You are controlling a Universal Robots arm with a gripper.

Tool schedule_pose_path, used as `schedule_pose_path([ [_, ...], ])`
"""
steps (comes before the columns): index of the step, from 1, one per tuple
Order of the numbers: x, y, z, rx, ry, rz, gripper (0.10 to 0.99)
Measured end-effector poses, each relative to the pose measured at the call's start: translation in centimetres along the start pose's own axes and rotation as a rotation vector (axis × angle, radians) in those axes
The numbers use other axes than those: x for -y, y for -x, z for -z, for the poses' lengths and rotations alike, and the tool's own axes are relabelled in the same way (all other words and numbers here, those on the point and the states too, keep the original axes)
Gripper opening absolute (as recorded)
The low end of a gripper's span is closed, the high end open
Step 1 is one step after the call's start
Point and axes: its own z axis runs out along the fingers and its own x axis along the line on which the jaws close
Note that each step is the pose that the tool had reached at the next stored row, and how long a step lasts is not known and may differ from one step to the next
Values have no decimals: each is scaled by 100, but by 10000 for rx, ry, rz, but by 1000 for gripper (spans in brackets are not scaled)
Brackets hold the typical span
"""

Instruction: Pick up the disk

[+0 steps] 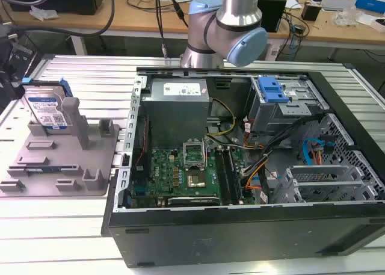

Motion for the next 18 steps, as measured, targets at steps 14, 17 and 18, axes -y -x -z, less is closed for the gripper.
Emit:
schedule_pose_path([
  [14, 0, 0, 0, -3, 0, 68, 106],
  [17, 0, 0, -2, -29, 0, 783, 106],
  [18, 0, 0, -2, -51, 0, 1354, 106],
])
